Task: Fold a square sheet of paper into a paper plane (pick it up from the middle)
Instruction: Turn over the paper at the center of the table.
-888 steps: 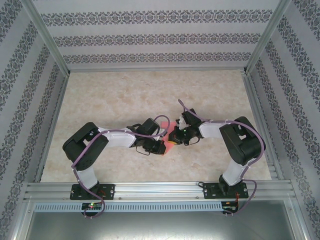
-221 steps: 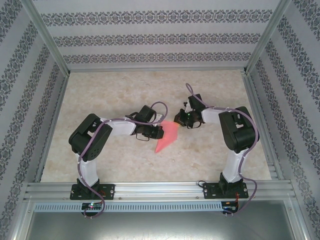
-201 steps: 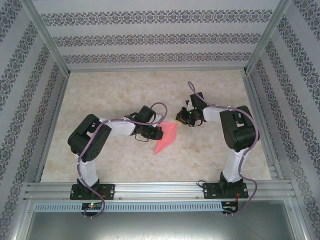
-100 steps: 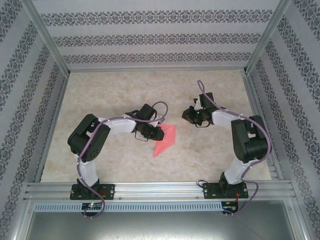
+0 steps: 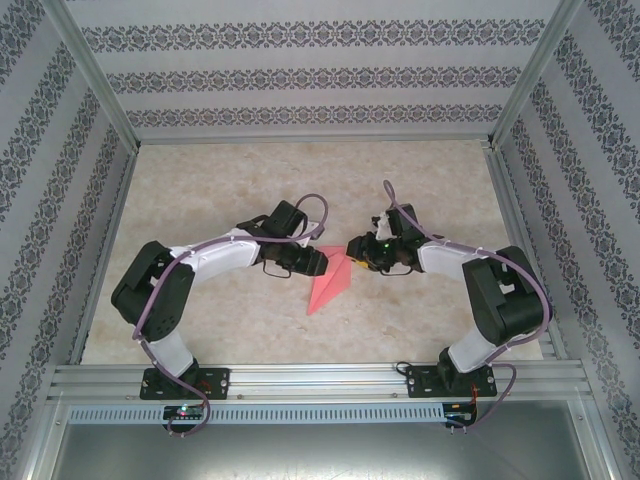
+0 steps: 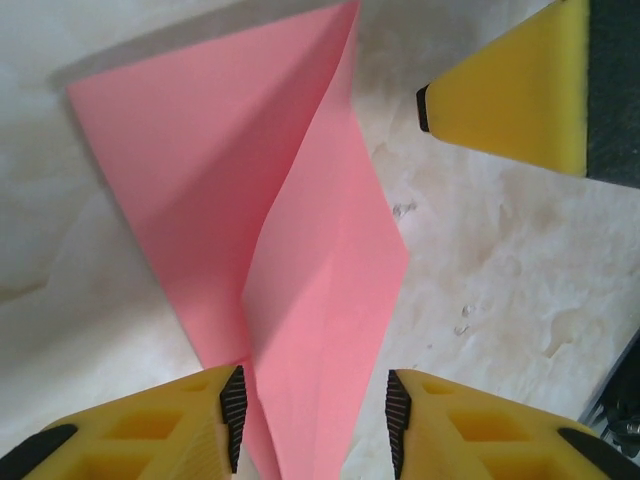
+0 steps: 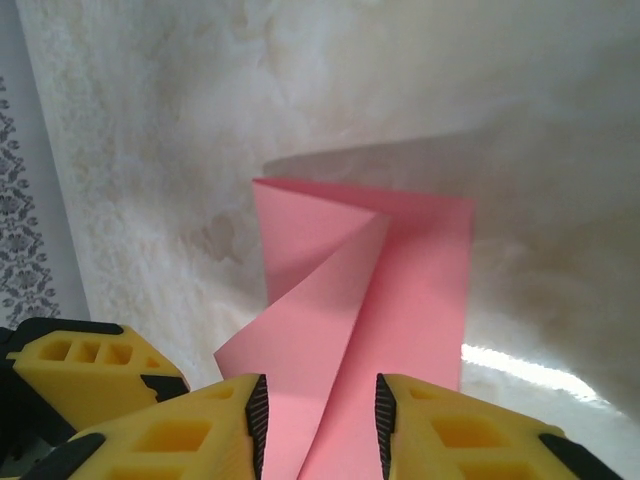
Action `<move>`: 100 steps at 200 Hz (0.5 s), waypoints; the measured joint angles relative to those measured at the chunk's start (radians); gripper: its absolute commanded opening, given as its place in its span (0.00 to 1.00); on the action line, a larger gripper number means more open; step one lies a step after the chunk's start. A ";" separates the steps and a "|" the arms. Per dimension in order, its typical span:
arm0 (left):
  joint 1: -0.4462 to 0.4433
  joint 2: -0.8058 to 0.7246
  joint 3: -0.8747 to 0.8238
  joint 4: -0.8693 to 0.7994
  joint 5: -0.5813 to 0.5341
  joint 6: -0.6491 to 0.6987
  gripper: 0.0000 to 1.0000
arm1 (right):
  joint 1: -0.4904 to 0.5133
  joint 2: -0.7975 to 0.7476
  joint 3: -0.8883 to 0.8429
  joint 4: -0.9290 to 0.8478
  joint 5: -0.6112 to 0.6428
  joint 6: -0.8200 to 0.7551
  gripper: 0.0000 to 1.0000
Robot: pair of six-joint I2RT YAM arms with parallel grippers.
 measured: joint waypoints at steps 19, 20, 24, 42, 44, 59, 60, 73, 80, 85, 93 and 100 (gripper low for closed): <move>0.000 -0.006 -0.041 0.001 0.000 -0.013 0.49 | 0.026 0.030 -0.002 0.027 -0.002 0.015 0.39; 0.000 -0.006 -0.042 0.001 0.000 -0.014 0.49 | 0.027 0.032 -0.002 0.029 -0.002 0.015 0.39; 0.000 -0.006 -0.051 0.002 0.001 -0.016 0.49 | 0.030 0.039 -0.002 0.034 -0.003 0.017 0.39; 0.000 -0.006 -0.084 0.008 0.005 -0.029 0.49 | 0.045 0.071 -0.002 0.054 -0.005 0.027 0.39; 0.000 -0.006 -0.087 0.008 0.005 -0.031 0.49 | 0.046 0.075 -0.002 0.055 -0.005 0.027 0.39; 0.000 -0.005 -0.097 0.009 0.009 -0.035 0.49 | 0.053 0.096 0.000 0.055 -0.006 0.031 0.39; 0.000 -0.005 -0.097 0.009 0.009 -0.036 0.49 | 0.053 0.097 0.000 0.055 -0.006 0.031 0.39; 0.000 -0.005 -0.098 0.021 0.016 -0.039 0.49 | 0.058 0.112 0.003 0.056 -0.008 0.033 0.39; 0.000 -0.005 -0.099 0.032 0.019 -0.041 0.49 | 0.059 0.116 0.006 0.058 -0.010 0.034 0.39; 0.000 -0.005 -0.099 0.039 0.021 -0.042 0.49 | 0.059 0.117 0.009 0.064 -0.011 0.034 0.39; 0.000 -0.004 -0.099 0.047 0.026 -0.043 0.49 | 0.060 0.121 0.014 0.072 -0.011 0.037 0.39; 0.000 -0.002 -0.099 0.055 0.027 -0.043 0.49 | 0.064 0.125 0.019 0.078 -0.012 0.038 0.38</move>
